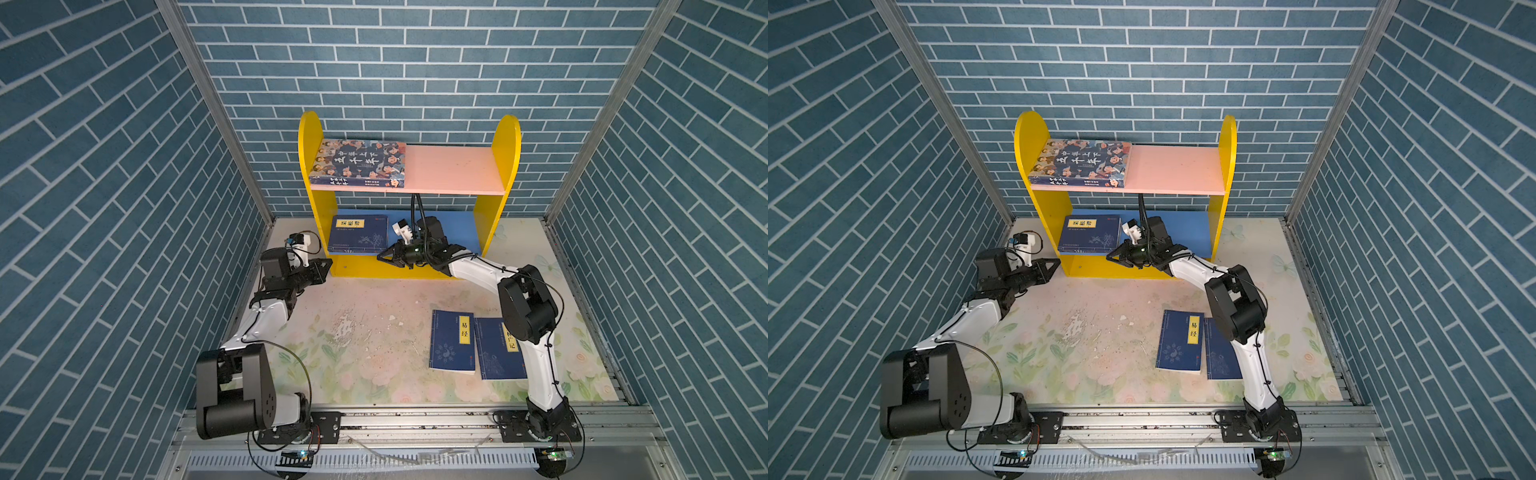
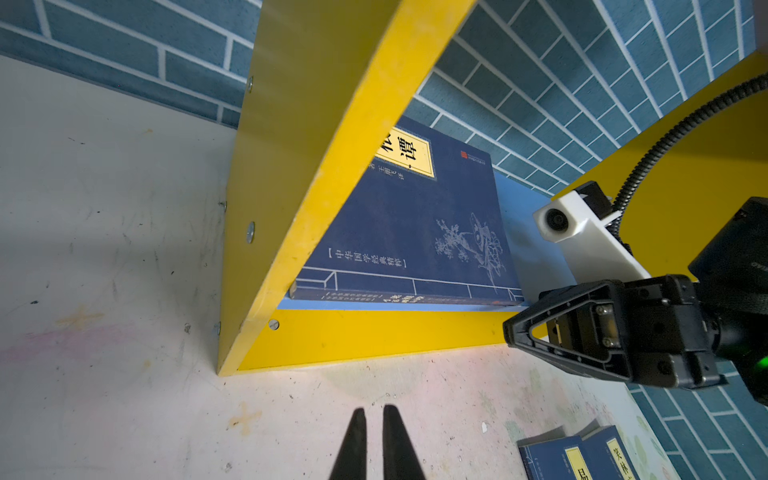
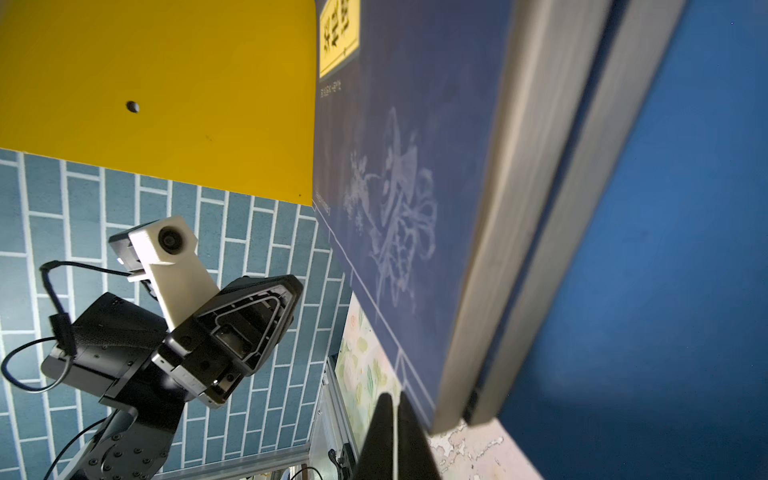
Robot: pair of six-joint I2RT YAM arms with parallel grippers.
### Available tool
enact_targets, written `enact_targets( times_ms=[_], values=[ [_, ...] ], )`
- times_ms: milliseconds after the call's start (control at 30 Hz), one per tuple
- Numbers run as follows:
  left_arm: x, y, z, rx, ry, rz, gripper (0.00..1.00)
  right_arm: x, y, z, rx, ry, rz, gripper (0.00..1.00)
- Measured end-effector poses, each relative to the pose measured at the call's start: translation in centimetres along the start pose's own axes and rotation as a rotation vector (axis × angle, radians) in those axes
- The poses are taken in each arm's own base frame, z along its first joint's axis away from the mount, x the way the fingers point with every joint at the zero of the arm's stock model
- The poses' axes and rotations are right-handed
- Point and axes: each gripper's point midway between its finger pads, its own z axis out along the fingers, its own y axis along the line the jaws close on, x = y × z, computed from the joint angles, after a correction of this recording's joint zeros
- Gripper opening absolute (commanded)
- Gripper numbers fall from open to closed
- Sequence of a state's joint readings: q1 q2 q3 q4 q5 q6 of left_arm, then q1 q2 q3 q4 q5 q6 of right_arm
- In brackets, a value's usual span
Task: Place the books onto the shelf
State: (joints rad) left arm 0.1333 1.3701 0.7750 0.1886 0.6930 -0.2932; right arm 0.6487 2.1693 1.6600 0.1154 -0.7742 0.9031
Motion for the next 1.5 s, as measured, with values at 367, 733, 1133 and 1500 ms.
enact_targets(
  times_ms=[367,733,1133,1500],
  values=[
    [0.0,0.0,0.0,0.000,0.000,0.000,0.12,-0.7,-0.1,-0.3,0.010,-0.014,0.002,0.08],
    [0.0,0.0,0.0,0.000,-0.001,0.001,0.12,-0.9,-0.2,-0.4,0.017,-0.015,0.006,0.08],
    [-0.1,0.0,0.0,0.000,-0.003,0.002,0.13,-0.9,-0.2,-0.4,0.019,-0.017,-0.001,0.09],
    [0.5,0.0,-0.2,-0.005,0.021,0.001,0.13,0.6,-0.8,-1.1,0.033,-0.009,0.011,0.15]
  ],
)
